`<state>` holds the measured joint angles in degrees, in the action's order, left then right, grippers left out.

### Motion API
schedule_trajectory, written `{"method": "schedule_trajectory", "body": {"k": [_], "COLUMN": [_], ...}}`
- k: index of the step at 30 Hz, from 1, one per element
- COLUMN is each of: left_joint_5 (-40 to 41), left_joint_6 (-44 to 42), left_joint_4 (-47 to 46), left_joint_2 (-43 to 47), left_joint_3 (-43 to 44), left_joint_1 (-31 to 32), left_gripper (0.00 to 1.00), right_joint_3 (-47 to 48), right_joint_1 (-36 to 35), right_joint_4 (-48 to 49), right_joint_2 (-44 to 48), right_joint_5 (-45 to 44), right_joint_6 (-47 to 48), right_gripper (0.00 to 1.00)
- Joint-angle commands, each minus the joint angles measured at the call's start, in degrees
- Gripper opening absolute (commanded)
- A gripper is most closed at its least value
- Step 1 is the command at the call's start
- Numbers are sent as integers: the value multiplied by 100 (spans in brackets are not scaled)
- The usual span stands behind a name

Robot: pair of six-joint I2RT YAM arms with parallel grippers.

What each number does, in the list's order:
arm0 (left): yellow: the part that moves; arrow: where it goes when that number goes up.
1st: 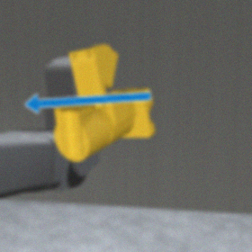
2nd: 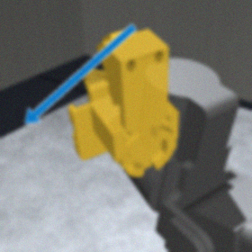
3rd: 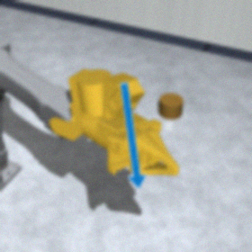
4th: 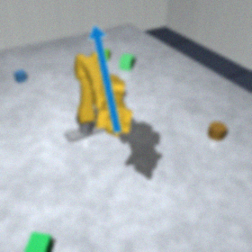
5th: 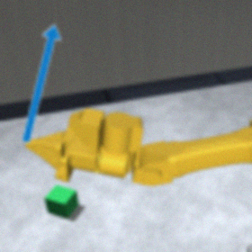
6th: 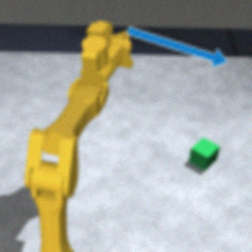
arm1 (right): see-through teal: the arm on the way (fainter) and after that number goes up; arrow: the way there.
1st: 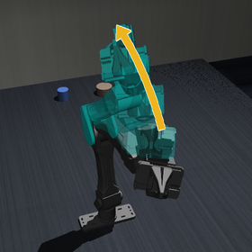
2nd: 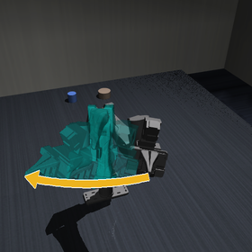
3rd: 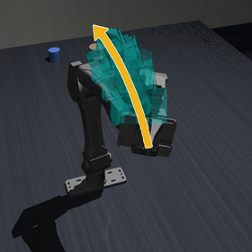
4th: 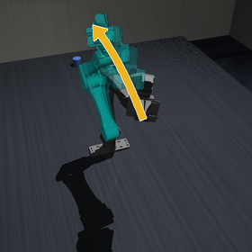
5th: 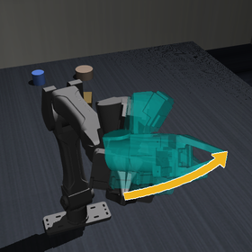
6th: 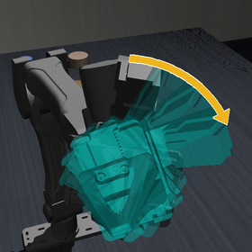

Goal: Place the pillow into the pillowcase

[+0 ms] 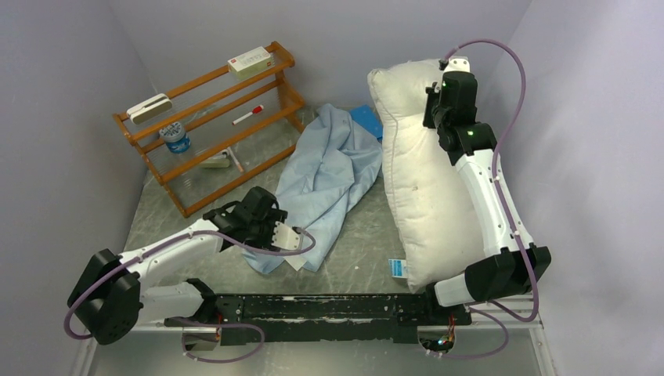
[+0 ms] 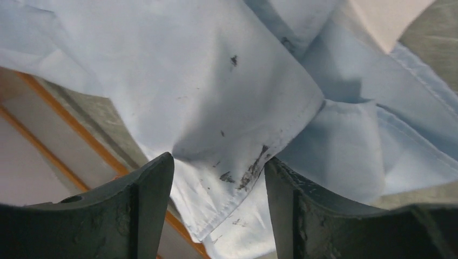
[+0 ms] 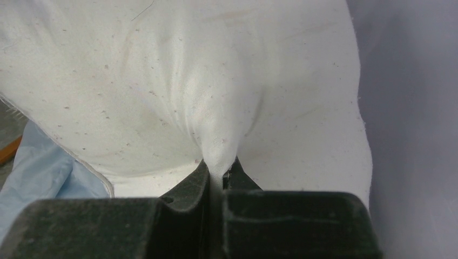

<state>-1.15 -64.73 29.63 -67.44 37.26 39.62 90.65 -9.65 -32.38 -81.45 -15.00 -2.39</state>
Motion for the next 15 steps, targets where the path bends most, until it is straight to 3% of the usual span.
{"method": "schedule_trajectory", "body": {"k": [1,6,15], "left_joint_5": [264,93,89], "left_joint_6": [-325,82,2105], "left_joint_4": [-1070,-1343,-2990], "left_joint_2": [244,472,978], "left_joint_3": [-224,1,442], "left_joint_1": [-24,-24,-25], "left_gripper": [60,7,5], "right_joint_3": [66,-13,-410], "right_joint_1": [35,33,-385], "right_joint_4": [426,420,193], "right_joint_2": [253,310,622], "right_joint_5": [1,80,287], "right_joint_6": [-7,-85,-454], "right_gripper": [0,0,0]}}
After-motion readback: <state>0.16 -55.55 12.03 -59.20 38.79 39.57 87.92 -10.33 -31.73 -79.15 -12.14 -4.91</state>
